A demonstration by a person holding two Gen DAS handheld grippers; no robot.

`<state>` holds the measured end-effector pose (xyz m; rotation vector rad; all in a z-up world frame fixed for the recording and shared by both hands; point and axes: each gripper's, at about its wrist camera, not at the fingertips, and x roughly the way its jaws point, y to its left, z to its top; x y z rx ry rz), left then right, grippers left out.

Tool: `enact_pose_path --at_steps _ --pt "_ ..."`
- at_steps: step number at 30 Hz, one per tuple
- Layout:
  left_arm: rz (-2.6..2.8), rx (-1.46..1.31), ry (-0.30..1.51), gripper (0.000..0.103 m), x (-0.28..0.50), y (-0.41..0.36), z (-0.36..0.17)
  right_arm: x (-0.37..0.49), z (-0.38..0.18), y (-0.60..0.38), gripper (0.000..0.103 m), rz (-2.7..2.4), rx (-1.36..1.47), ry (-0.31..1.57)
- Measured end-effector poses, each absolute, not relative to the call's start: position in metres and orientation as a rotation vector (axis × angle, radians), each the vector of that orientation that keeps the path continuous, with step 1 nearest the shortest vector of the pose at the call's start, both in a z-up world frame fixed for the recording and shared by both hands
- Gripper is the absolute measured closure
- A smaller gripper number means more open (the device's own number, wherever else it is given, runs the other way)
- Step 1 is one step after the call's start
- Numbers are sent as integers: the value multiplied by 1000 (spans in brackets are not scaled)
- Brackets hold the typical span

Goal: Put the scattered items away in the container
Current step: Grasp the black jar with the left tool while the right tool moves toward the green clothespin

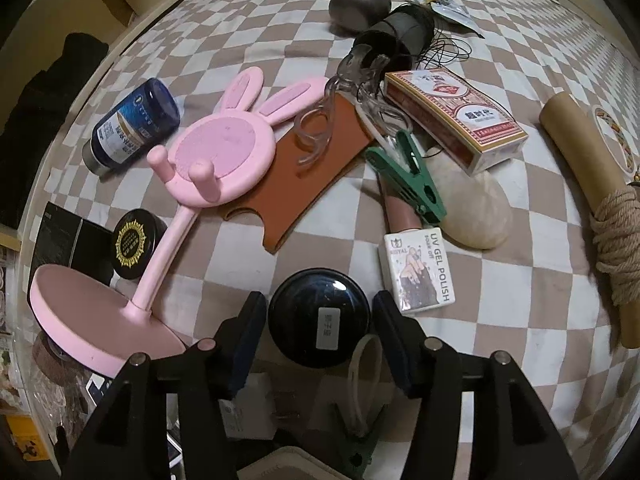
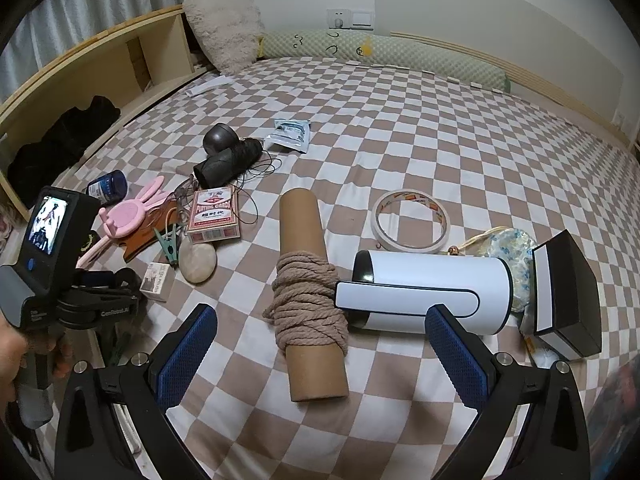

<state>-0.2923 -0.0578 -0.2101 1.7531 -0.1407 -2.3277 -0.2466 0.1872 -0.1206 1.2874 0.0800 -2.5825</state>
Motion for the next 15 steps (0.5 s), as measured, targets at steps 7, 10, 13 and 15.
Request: enact_pose_path --at_steps 7,10,13,15 --pt "-2362 1765 -143 53 -293 -56 -210 -245 -121 181 0 -2561 1288 101" --pt "-2374 1778 -106 53 -292 -59 -209 -244 -122 178 0 -2551 1289 111" --pt "-2387 1779 -79 53 -290 -62 -206 -241 -118 173 0 -2558 1269 119" --pt "-2400 1767 -67 53 -289 -63 -202 -239 -117 167 0 -2547 1258 118"
